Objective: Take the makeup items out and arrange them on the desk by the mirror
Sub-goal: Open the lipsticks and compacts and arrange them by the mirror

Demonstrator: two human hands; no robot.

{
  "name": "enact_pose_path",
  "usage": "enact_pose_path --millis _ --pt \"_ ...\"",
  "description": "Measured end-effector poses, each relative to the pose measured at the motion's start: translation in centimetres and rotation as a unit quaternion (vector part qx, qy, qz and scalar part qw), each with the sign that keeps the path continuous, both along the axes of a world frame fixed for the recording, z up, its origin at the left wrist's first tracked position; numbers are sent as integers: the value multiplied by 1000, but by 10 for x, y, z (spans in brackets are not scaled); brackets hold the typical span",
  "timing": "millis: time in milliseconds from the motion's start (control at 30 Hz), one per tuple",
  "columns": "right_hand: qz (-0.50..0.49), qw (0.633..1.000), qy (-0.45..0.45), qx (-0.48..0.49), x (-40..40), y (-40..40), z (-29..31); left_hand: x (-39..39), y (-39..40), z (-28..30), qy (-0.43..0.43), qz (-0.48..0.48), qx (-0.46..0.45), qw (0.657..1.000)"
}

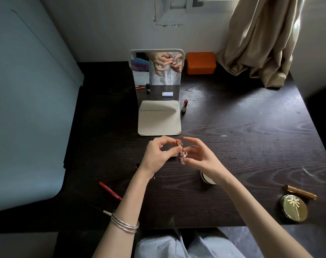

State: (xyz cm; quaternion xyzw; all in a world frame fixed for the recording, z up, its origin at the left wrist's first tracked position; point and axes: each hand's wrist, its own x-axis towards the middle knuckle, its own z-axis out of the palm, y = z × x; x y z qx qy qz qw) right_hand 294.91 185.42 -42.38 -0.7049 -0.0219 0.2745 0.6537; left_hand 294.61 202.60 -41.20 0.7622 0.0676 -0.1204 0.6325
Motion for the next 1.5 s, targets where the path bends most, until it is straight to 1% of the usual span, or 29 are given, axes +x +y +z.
enact_pose_path --millis 133,267,367,433,533,633,700,833,900,1033,1167,1367,1500 --pt "1 999 14 29 5 -2 1 6 -2 0 2 3 -8 1000" --pt "-1 1000 -21 -8 11 -3 -3 14 -4 -3 6 -2 -10 1000" --pt "-6 1000 -25 -9 18 -5 -5 23 -6 -5 9 -2 -9 1000" --pt "-11 999 -44 -22 26 -6 -7 30 -8 -7 11 -5 0 1000" --pt "-67 993 -74 -58 46 -8 -14 39 -9 -14 28 -6 39 999" --pt "-125 985 -90 -84 74 -10 -29 46 -5 -21 45 34 58 997" --pt "-156 979 -92 -96 95 -12 -43 49 -3 -24 48 53 62 995" --pt "-207 969 -79 -111 128 -9 -69 57 -1 -28 60 52 70 994" --pt "-210 968 -76 -115 138 -4 -78 62 -2 -31 65 53 70 994" --pt "-174 972 -92 -132 143 5 -91 69 -4 -37 77 64 65 993" --pt "-162 972 -95 -143 143 9 -107 72 -2 -44 95 70 64 991" --pt "-192 968 -86 -139 149 11 -117 73 3 -54 127 79 63 987" --pt "-199 967 -84 -132 148 12 -119 74 0 -57 142 69 67 985"
